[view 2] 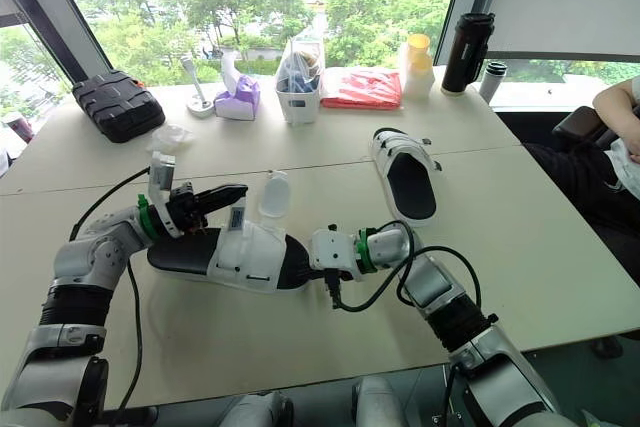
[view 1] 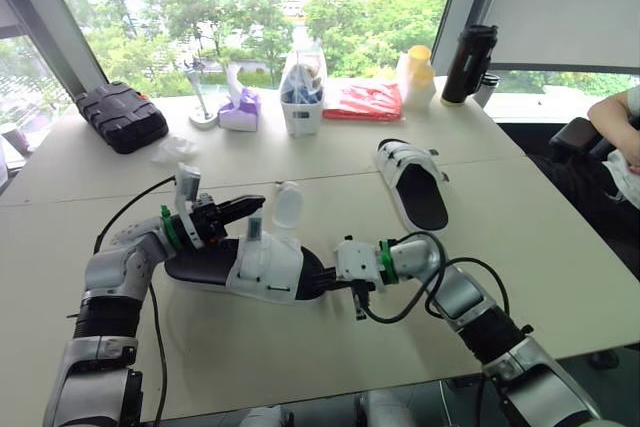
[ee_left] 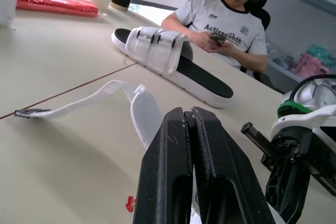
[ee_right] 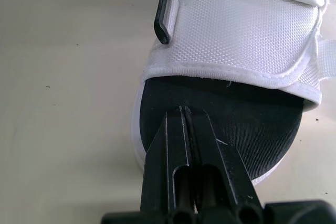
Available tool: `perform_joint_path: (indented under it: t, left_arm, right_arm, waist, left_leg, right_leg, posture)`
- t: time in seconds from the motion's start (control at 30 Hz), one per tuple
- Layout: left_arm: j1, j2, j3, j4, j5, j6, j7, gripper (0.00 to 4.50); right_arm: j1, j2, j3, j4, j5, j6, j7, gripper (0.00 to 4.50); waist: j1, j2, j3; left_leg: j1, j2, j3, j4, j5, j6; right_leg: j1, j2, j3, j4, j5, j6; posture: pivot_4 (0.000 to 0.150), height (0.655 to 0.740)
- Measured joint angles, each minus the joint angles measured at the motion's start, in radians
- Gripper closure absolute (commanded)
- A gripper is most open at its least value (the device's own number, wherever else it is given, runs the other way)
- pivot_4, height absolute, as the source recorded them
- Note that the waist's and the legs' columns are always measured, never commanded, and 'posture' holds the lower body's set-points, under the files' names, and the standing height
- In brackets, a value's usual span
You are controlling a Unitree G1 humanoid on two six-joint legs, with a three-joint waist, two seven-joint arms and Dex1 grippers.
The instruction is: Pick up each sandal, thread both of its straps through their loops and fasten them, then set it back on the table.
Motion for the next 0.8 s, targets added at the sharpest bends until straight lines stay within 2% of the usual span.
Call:
perform_joint_path:
  t: [0.3, 0.4, 0.6, 0.63, 0.8]
  left_arm:
    - [-0.028, -0.024, -0.028, 0.098, 0.072, -0.036, 0.003, 4.46]
    - [-0.037, -0.034, -0.046, 0.112, 0.093, -0.038, 0.002, 3.46]
    - [-0.045, -0.037, -0.093, 0.154, 0.172, -0.104, 0.001, 0.40]
    - [-0.045, -0.036, -0.104, 0.161, 0.187, -0.121, 0.000, 0.05]
    - [-0.058, -0.035, -0.127, 0.188, 0.231, -0.171, 0.004, 0.05]
  right_arm:
    - [0.003, -0.001, 0.000, -0.005, 0.000, 0.001, 0.000, 4.50]
    - [0.003, -0.002, 0.001, -0.005, 0.000, 0.001, 0.000, 4.50]
    - [0.004, -0.003, 0.001, -0.007, 0.000, 0.001, 0.000, 4.50]
    - [0.004, -0.003, 0.001, -0.007, 0.000, 0.001, 0.000, 4.50]
    - [0.004, -0.003, 0.001, -0.008, 0.000, 0.002, 0.000, 4.50]
  waist:
    - [0.002, 0.000, 0.000]
    - [0.003, 0.000, 0.000]
    - [0.002, 0.000, 0.000]
    - [0.002, 0.000, 0.000]
    - [0.003, 0.000, 0.000]
  left_leg:
    - [0.000, -0.001, 0.000, 0.000, 0.000, 0.000]
    - [0.000, -0.001, 0.000, 0.000, 0.000, 0.000]
    - [0.000, -0.001, 0.000, 0.000, 0.000, 0.000]
    - [0.000, -0.001, 0.000, 0.000, 0.000, 0.000]
    - [0.000, -0.001, 0.000, 0.000, 0.000, 0.000]
  right_leg:
    - [0.000, 0.000, 0.000, 0.000, 0.000, 0.000]
    - [0.001, 0.000, 0.000, 0.000, 0.000, 0.000]
    - [0.000, 0.000, 0.000, 0.000, 0.000, 0.000]
    - [0.000, 0.000, 0.000, 0.000, 0.000, 0.000]
    - [0.001, 0.000, 0.000, 0.000, 0.000, 0.000]
  posture:
    - [0.150, 0.7400]
    - [0.150, 0.7400]
    - [0.150, 0.7400]
    - [0.150, 0.7400]
    - [0.150, 0.7400]
